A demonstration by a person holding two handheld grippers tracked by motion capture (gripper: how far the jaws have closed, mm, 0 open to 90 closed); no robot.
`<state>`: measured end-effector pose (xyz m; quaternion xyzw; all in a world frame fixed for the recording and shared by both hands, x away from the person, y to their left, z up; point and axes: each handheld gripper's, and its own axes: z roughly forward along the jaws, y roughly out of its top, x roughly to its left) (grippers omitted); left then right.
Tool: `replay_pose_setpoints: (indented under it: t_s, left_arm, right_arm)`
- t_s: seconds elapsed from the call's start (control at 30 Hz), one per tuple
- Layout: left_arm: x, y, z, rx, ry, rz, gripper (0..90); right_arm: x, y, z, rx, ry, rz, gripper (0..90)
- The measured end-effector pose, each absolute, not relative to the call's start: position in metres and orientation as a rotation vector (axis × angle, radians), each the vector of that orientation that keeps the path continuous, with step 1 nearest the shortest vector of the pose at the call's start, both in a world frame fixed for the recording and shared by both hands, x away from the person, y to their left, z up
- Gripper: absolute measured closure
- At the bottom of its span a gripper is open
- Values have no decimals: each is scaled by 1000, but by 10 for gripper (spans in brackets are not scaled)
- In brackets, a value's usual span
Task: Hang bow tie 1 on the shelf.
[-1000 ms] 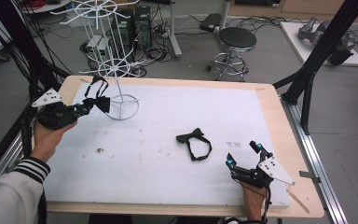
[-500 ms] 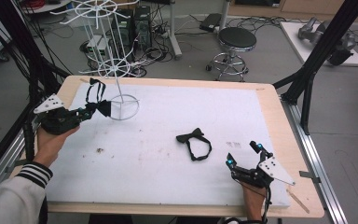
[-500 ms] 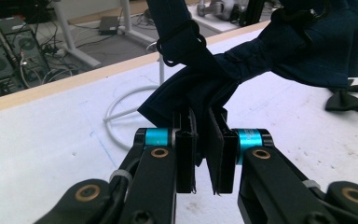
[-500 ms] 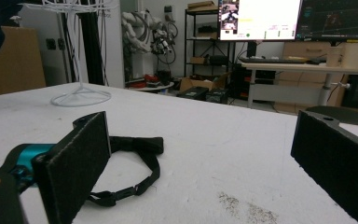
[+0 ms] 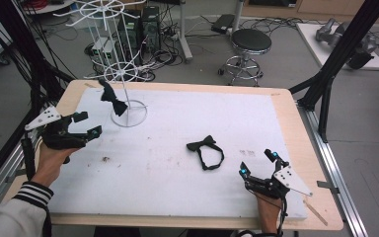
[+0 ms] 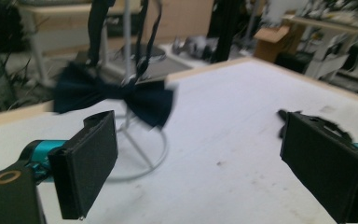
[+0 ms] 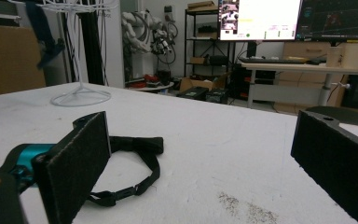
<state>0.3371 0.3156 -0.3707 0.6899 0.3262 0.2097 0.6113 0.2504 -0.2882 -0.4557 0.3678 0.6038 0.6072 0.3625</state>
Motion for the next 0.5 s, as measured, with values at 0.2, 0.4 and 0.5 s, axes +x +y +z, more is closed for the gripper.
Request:
replay_pose_setpoints:
  t_s: [0.2,0.4,0.5]
  left_arm:
    - [325,312,-373,1577,723,491,116]
    - [318,307,-382,1550,699,483,116]
    - [314,306,-386,1525,685,479,116]
  right_arm:
    - [250,-288,-456,949,1555,1563,39]
    - [251,-288,-456,949,1555,1563,39]
    - [251,-288,-456,949,1554,1564,39]
